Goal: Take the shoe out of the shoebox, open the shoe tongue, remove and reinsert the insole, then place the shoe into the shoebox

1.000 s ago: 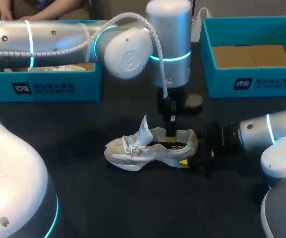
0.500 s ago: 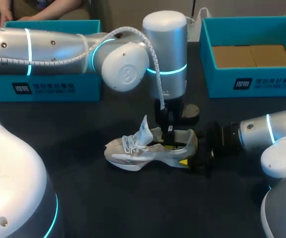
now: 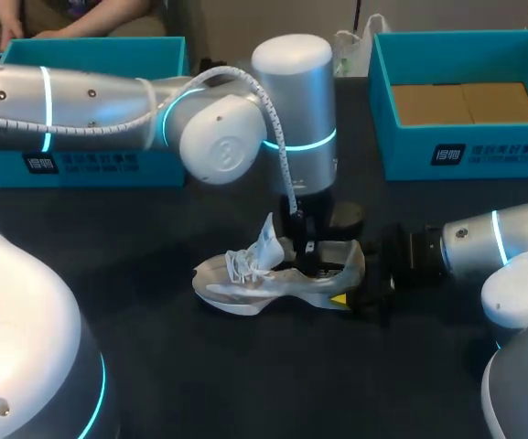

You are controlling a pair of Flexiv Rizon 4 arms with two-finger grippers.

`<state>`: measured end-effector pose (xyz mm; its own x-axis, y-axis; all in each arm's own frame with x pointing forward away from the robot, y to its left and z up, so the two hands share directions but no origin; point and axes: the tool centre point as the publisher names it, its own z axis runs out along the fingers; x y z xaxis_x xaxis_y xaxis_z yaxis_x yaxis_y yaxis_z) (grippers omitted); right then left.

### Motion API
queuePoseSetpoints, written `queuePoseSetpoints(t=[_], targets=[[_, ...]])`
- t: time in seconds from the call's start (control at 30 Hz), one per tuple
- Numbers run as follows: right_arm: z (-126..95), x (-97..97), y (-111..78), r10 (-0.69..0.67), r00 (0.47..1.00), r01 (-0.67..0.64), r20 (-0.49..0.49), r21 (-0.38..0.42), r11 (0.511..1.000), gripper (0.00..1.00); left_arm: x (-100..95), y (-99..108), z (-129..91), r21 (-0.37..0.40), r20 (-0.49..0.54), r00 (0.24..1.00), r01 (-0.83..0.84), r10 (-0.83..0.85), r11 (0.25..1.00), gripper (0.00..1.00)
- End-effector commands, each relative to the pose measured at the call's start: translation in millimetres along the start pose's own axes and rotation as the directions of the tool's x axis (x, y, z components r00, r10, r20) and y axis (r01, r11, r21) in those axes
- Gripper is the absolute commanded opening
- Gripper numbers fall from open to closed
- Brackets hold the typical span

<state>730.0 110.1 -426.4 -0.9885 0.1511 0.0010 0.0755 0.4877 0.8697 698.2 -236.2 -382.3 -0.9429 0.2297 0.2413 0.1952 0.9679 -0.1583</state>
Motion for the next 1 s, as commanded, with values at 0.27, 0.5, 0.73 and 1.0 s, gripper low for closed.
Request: queuePoseSetpoints(t=[0.27,0.5,0.73,1.0], targets=[[1,1.8,-0.1,0.001,1.000,-0.001,0.001,0.002,1.000,0.00,-0.7,5,1,-0.010,-0.006,1.000,-0.009,0.008,1.000,0.35],[1,1.8,-0.1,0.001,1.000,-0.001,0.001,0.002,1.000,0.00,-7.3,8,9,-0.022,0.034,0.999,-0.028,0.029,0.999,0.32],[1,1.8,-0.1,0.001,1.000,-0.001,0.001,0.002,1.000,0.00,-12.3,10,13,-0.001,0.099,0.994,-0.053,0.053,0.999,0.36],[1,1.8,-0.1,0.001,1.000,-0.001,0.001,0.002,1.000,0.00,-18.8,11,18,-0.004,0.182,0.982,-0.050,0.050,0.999,0.46]])
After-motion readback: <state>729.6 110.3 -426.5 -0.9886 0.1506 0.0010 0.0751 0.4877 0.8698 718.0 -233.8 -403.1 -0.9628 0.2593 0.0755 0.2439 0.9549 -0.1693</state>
